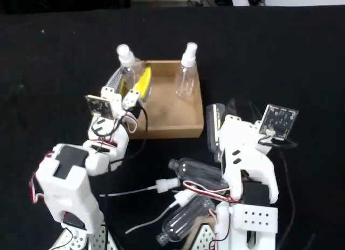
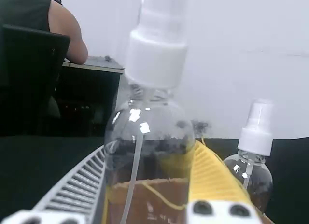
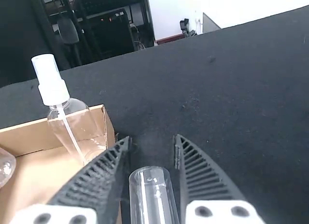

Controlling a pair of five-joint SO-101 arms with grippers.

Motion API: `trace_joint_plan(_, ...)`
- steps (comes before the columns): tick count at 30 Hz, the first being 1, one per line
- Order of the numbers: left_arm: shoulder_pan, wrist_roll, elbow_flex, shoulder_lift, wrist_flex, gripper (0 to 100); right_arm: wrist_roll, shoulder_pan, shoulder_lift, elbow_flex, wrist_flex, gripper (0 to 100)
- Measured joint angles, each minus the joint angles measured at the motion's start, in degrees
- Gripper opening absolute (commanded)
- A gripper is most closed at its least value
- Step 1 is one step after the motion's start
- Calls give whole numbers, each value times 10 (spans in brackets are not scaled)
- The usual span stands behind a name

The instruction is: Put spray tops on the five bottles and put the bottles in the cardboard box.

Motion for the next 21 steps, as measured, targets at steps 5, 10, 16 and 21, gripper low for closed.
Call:
trace_joint_plan(5,2,0,-6,33,-22,30,0,-1,0,0,-3,113)
trace_joint_plan(10,0,0,-6,52,-22,30,0,-1,0,0,-6,113)
trace_joint_plan(16,-6,0,-7,93,-22,30,0,-1,0,0,-6,113)
trace_joint_plan(21,-7,-1,-25,110,-45,30,0,-1,0,0,-6,113)
